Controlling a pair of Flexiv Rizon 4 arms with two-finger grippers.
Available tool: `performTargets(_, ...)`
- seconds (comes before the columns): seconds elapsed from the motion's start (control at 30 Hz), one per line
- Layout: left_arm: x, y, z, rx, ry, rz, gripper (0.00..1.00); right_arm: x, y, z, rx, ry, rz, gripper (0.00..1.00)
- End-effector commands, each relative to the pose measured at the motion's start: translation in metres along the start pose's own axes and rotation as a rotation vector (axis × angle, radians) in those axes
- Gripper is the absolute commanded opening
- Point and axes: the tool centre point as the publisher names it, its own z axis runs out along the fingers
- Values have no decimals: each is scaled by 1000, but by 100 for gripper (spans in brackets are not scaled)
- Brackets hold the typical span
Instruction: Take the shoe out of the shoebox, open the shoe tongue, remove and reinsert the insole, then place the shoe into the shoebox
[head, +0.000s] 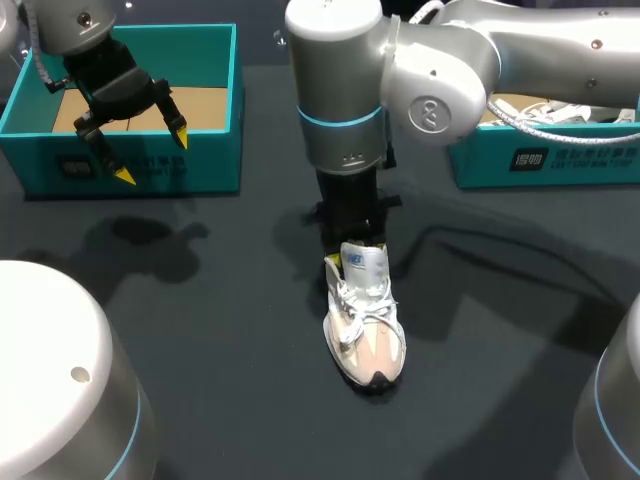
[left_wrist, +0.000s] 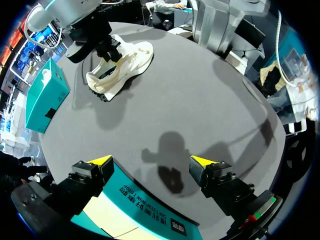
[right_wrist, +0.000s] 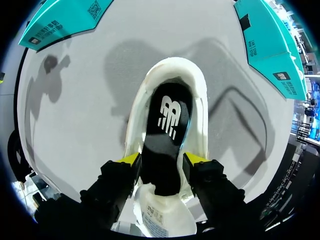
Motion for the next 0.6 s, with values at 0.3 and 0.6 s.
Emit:
performTargets(0.3, 1, 0, 0, -3, 0, 0, 100, -14, -2, 1, -17, 17, 21, 82)
performTargets(0.6, 1, 0, 0, -3, 0, 0, 100, -20, -7, -5, -25, 25, 24, 95)
